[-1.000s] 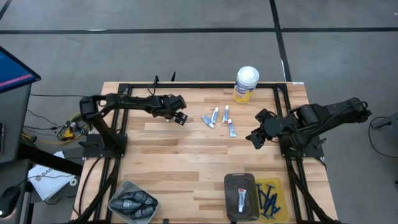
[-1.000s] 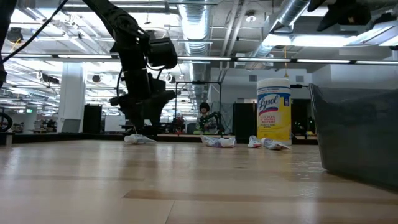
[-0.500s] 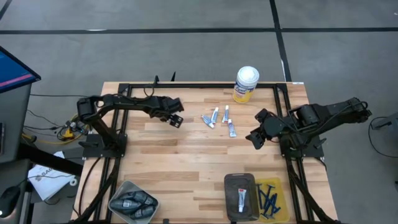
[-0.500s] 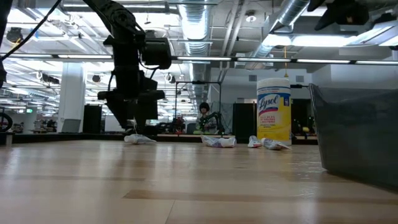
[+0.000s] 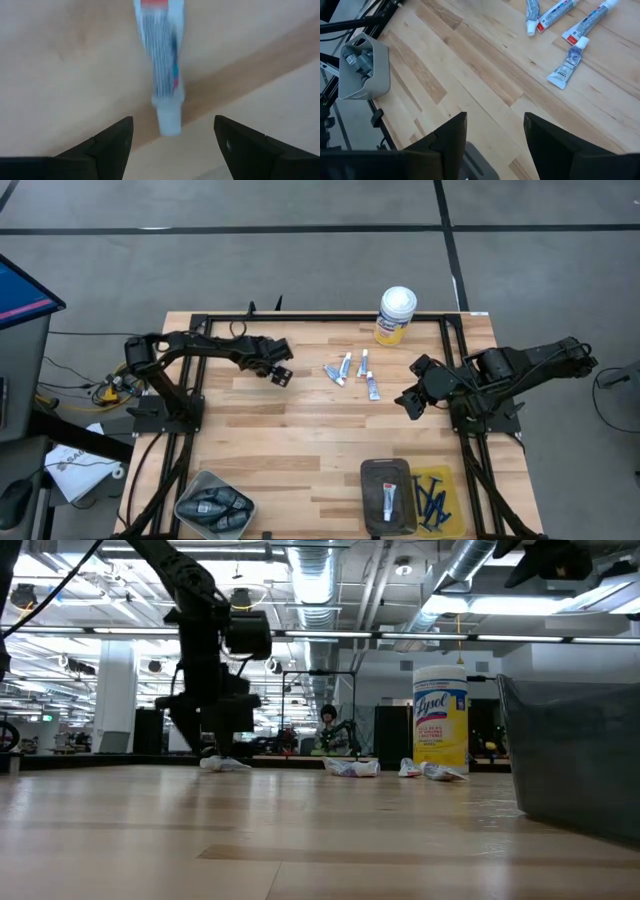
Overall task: Pick & Place Travel size toiletries
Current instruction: Put the toothpaste into the black bin
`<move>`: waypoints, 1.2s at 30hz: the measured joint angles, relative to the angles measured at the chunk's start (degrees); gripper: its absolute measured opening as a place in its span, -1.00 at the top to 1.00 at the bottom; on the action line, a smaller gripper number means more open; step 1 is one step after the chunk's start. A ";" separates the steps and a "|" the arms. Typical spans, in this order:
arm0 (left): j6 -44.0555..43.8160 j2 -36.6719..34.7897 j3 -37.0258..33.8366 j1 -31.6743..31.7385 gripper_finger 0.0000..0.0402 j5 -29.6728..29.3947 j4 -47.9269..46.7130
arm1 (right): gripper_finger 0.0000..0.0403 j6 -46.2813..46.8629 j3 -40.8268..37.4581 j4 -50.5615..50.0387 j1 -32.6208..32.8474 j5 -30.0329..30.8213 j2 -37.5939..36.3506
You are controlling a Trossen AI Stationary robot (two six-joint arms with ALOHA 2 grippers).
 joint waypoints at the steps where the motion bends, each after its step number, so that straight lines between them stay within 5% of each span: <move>1: -0.64 0.00 -1.13 -0.01 -0.36 0.80 0.49 | 0.06 0.00 0.00 0.00 0.02 0.00 0.00; 9: -0.11 -0.31 -6.40 1.70 -0.34 2.14 6.98 | 0.06 -0.17 0.00 0.00 0.02 0.01 0.00; 20: 2.50 -0.07 -6.51 3.68 -0.01 2.04 10.52 | 0.06 -0.92 0.00 1.23 0.04 -0.02 0.00; 36: 2.35 -0.07 -6.48 4.50 0.71 6.53 9.78 | 0.06 -0.92 0.00 1.29 0.15 -0.63 0.00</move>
